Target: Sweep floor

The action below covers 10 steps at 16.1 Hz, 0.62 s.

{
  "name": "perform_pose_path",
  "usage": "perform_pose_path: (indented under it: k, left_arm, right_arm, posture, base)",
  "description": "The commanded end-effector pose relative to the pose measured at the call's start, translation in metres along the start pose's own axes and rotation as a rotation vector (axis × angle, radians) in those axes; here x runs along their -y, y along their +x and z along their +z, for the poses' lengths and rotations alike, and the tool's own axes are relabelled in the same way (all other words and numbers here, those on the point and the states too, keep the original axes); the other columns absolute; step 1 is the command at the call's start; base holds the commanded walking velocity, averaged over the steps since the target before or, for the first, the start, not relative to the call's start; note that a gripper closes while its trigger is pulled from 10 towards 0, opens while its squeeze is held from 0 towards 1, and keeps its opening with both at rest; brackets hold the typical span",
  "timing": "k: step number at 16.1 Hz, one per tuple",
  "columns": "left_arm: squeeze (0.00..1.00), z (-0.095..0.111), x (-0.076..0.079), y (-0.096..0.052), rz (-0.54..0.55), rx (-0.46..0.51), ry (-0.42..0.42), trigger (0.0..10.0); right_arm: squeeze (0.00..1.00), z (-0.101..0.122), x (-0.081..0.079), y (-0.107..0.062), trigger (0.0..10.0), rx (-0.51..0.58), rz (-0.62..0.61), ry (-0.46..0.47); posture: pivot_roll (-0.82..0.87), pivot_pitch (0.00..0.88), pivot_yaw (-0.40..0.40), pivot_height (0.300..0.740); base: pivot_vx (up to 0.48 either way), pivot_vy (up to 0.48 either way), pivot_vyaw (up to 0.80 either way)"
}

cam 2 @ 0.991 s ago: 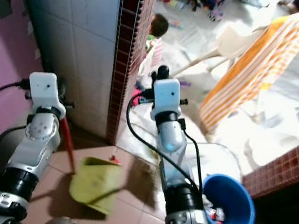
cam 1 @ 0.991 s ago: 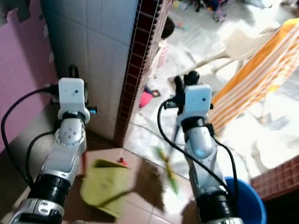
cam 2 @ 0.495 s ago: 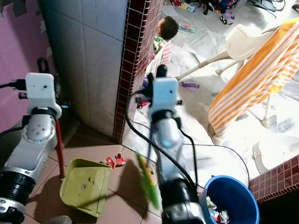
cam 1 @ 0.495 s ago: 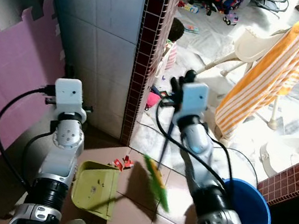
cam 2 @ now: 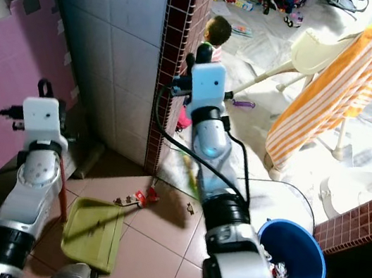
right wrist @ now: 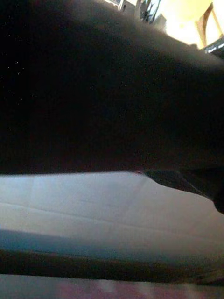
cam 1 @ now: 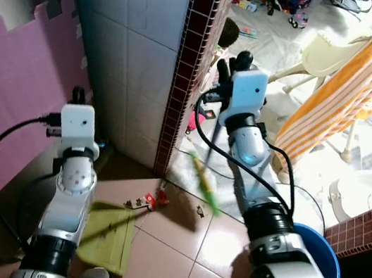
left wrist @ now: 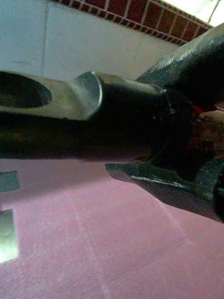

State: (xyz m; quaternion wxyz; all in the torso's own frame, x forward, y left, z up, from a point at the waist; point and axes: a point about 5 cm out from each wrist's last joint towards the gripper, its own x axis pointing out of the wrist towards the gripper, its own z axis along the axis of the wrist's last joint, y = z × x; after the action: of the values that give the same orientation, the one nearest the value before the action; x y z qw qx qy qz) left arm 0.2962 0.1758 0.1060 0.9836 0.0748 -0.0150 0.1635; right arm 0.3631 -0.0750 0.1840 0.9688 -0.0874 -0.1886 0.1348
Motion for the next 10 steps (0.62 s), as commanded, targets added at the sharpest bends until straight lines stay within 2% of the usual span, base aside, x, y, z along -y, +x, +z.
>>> perform_pose_path:
  k: [1, 4, 5, 7, 9, 10]
  left_arm:
    - [0.00, 0.005, 0.006, -0.001, -0.025, 0.030, -0.012, 10.0]
    - [0.00, 0.000, 0.006, 0.000, -0.017, 0.018, -0.032, 10.0]
    - [0.00, -0.007, 0.006, 0.003, -0.011, -0.016, -0.060, 10.0]
    - [0.00, -0.011, 0.010, 0.007, -0.015, -0.041, -0.070, 10.0]
    - [0.00, -0.011, 0.013, 0.009, -0.017, -0.047, -0.073, 10.0]
    - [0.00, -0.012, 0.017, 0.011, -0.020, -0.048, -0.080, 10.0]
  right_arm:
    - [0.00, -0.017, -0.002, -0.006, 10.0, -0.070, 0.027, -0.026]
    - [0.00, -0.044, -0.007, -0.020, 10.0, -0.188, 0.041, -0.020]
    - [0.00, -0.052, -0.015, -0.025, 10.0, -0.234, 0.050, 0.014]
    - [0.00, -0.054, -0.026, -0.024, 10.0, -0.261, 0.092, 0.059]
    - [0.00, -0.057, -0.030, -0.024, 10.0, -0.282, 0.108, 0.104]
    - [0.00, -0.058, -0.034, -0.023, 10.0, -0.303, 0.127, 0.171]
  posture:
    - [0.04, 0.108, -0.067, 0.740]
    - [0.04, 0.112, -0.071, 0.740]
    - [0.03, 0.114, -0.075, 0.740]
    - [0.02, 0.110, -0.079, 0.740]
    - [0.02, 0.103, -0.083, 0.740]
    - [0.01, 0.099, -0.086, 0.740]
  base:
    - [0.000, 0.000, 0.00]
    - [0.000, 0.000, 0.00]
    - [0.000, 0.000, 0.00]
    - [0.000, 0.000, 0.00]
    - [0.000, 0.000, 0.00]
    - [0.000, 0.000, 0.00]
